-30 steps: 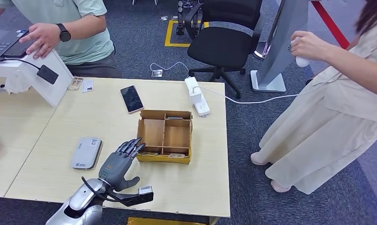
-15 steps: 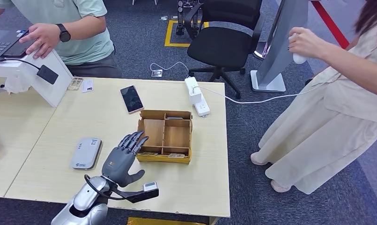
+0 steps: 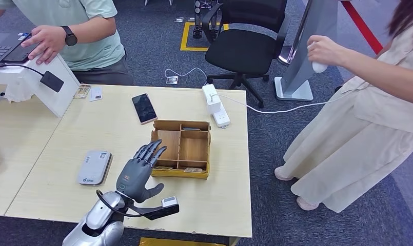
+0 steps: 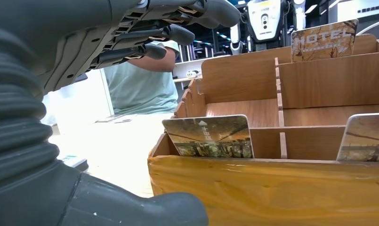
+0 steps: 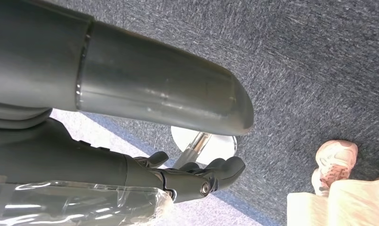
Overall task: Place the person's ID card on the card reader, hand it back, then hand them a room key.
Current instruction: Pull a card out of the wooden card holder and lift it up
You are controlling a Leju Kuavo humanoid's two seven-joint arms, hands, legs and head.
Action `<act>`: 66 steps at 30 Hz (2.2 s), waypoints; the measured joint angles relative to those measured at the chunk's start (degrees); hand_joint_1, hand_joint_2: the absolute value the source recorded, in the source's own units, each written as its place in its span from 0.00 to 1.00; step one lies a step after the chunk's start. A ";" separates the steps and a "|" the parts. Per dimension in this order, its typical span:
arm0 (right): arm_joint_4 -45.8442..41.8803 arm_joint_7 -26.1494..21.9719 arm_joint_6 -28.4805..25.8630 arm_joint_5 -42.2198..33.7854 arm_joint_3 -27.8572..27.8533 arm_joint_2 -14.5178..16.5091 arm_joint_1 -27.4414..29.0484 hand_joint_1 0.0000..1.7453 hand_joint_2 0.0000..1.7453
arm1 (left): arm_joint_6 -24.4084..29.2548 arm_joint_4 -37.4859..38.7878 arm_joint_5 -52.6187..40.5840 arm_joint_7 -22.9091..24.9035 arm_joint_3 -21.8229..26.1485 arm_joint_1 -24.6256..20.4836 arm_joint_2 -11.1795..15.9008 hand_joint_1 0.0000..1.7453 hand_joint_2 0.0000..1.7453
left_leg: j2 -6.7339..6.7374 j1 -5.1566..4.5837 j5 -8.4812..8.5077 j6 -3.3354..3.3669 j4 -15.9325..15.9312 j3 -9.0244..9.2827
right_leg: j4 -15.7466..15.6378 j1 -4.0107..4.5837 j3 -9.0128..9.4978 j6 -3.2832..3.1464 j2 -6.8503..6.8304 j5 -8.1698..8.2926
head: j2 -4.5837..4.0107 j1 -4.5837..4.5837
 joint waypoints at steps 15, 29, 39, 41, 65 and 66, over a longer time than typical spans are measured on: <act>-0.02 0.09 0.60 0.35 0.37 0.00 -0.06 0.00 0.00 | 0.06 3.83 -0.57 0.00 0.00 -1.93 -0.73 0.00 1.00 | 0.00 0.00 0.00 0.00 0.00 0.00 | 0.00 0.00 0.00 0.00 0.00 0.00 | 0.01 0.00; -0.01 0.07 0.70 0.35 0.57 0.00 -0.06 0.00 0.00 | 1.20 6.59 -2.23 0.79 0.00 -2.99 -0.82 0.00 1.00 | 0.00 0.00 0.00 0.00 0.00 0.00 | 0.00 0.00 0.00 0.00 0.00 0.00 | 0.00 0.00; 0.00 0.08 0.70 0.35 0.73 0.00 -0.06 0.00 0.00 | 1.28 6.74 -2.15 0.81 0.01 -3.04 -0.82 0.00 1.00 | 0.00 0.00 0.00 0.00 0.00 0.00 | 0.00 0.00 0.00 0.00 0.00 0.00 | 0.00 0.00; 0.00 0.09 0.69 0.35 0.74 0.00 -0.05 0.00 0.00 | 1.41 6.73 -1.91 0.82 0.05 -3.03 -0.82 0.00 1.00 | 0.00 0.00 0.00 0.00 0.00 0.00 | 0.00 0.00 0.00 0.00 0.00 0.00 | 0.01 0.00; -0.01 0.07 0.25 -0.57 0.84 -0.01 -0.02 0.00 0.00 | 1.85 3.66 0.38 -0.44 1.83 -0.59 -0.14 0.00 1.00 | 0.00 0.00 0.00 0.00 0.00 -0.02 | 0.00 0.00 0.00 0.00 -0.01 0.00 | 0.00 0.00; -0.01 0.07 0.25 -0.57 0.84 -0.01 -0.02 0.00 0.00 | 1.85 3.66 0.34 -0.43 1.84 -0.59 -0.14 0.00 1.00 | -0.01 0.00 0.00 0.00 0.00 -0.02 | 0.00 0.00 0.00 0.00 -0.01 0.00 | -0.01 0.00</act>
